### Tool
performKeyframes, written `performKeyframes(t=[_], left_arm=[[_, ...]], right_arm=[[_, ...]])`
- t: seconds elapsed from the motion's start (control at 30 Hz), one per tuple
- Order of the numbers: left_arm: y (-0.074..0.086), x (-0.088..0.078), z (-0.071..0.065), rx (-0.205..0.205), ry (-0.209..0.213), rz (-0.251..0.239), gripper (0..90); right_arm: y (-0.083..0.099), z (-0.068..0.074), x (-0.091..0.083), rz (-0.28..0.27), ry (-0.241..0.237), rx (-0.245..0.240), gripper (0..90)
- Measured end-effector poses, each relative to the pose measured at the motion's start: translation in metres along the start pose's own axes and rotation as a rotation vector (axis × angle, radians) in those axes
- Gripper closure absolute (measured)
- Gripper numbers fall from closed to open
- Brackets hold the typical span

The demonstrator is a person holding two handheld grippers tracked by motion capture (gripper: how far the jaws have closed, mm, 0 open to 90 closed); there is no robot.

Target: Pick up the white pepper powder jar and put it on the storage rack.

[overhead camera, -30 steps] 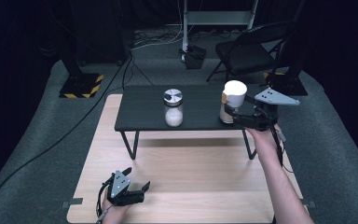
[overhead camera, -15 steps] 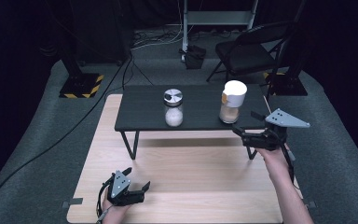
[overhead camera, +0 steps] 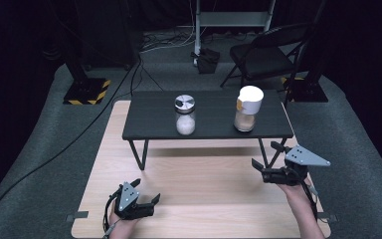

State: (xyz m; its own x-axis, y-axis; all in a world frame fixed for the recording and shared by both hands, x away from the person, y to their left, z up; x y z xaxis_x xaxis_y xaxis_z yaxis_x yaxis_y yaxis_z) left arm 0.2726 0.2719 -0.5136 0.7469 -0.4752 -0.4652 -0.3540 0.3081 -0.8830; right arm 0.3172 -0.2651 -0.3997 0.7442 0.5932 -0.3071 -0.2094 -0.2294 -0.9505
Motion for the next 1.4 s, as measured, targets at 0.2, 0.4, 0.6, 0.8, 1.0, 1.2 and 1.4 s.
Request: performKeyframes(t=[0.2,0.4,0.6,0.8,1.0,1.2,1.4], left_arm=[[0.0,0.0,0.0,-0.003,0.001,-0.001,10.0],[0.0,0.0,0.0,-0.002,0.0,0.0,10.0],[0.0,0.0,0.0,-0.003,0.0,0.0,10.0],[0.0,0.0,0.0,-0.003,0.0,0.001,10.0],[-0.001,0.001,0.0,-0.001,0.003,0.007,10.0],[0.0,0.0,0.001,-0.007,0.004,0.0,10.0],[0.0,0.0,0.001,-0.011,0.006,-0.003,10.0]], right_arm=[[0.03,0.002,0.0,0.013,0.028,0.007,7.2],[0.056,0.004,-0.001,0.049,0.05,0.014,7.2],[0.079,0.002,-0.003,0.068,0.054,0.047,7.5],[0.098,-0.001,-0.005,0.082,0.067,0.075,7.5],[0.11,0.003,-0.008,0.093,0.094,0.052,7.6],[0.114,0.003,-0.007,0.113,0.102,0.047,7.5],[0.116,0.001,-0.007,0.128,0.107,0.046,7.5]])
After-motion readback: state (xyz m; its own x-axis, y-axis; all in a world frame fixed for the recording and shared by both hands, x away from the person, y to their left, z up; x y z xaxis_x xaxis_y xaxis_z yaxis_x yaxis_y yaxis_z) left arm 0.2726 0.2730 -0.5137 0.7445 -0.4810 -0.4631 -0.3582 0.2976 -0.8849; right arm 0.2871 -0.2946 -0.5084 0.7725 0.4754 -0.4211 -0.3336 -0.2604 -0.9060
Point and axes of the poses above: each handheld gripper's, and its own axes: x roughly forward along the jaws, y roughly out of its underside, z roughly to its left, the point moved 9 cm from there along x, roughly forward along the jaws, and after that the axes turned 5 degrees about z, right-handed, at the moved point
